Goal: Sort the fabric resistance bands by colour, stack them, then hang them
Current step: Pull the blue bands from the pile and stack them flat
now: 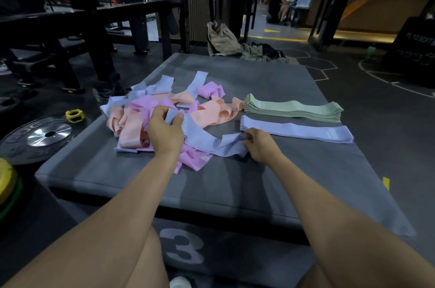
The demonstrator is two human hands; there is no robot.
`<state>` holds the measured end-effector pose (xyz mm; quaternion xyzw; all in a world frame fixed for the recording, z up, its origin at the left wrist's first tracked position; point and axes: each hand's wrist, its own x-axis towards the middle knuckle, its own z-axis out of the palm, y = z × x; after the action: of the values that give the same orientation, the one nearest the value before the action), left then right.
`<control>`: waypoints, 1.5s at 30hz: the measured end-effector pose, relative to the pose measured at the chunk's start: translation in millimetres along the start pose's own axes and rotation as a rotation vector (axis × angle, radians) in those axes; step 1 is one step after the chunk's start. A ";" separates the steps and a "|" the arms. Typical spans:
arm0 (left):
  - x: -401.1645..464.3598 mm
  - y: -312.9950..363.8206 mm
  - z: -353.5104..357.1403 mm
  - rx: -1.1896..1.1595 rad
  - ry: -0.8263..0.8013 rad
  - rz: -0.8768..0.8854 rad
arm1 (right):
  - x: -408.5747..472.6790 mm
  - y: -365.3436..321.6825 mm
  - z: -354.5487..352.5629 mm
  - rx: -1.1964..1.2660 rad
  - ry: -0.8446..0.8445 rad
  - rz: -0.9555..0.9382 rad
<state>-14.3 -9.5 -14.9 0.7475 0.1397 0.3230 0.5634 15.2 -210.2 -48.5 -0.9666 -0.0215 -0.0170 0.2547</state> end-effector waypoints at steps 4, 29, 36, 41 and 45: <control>1.0 -2.3 4.2 0.021 -0.041 0.046 | 7.3 -4.2 2.4 0.231 -0.076 0.156; -17.0 2.2 45.6 -0.124 -0.035 -0.175 | -57.6 82.2 -70.9 0.173 0.415 0.105; -36.7 3.2 59.6 -0.006 -0.110 -0.243 | -68.3 101.2 -62.9 0.106 0.108 0.142; -34.7 -4.3 62.4 0.087 -0.180 -0.228 | -70.8 103.3 -69.9 0.349 -0.087 -0.003; -36.0 -4.5 62.5 0.091 -0.175 -0.230 | -72.1 101.5 -71.8 0.397 -0.168 0.011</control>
<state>-0.7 -75.6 -40.6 0.7766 0.1895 0.1834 0.5721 -53.2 -336.3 -39.1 -0.8955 -0.0402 0.0696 0.4377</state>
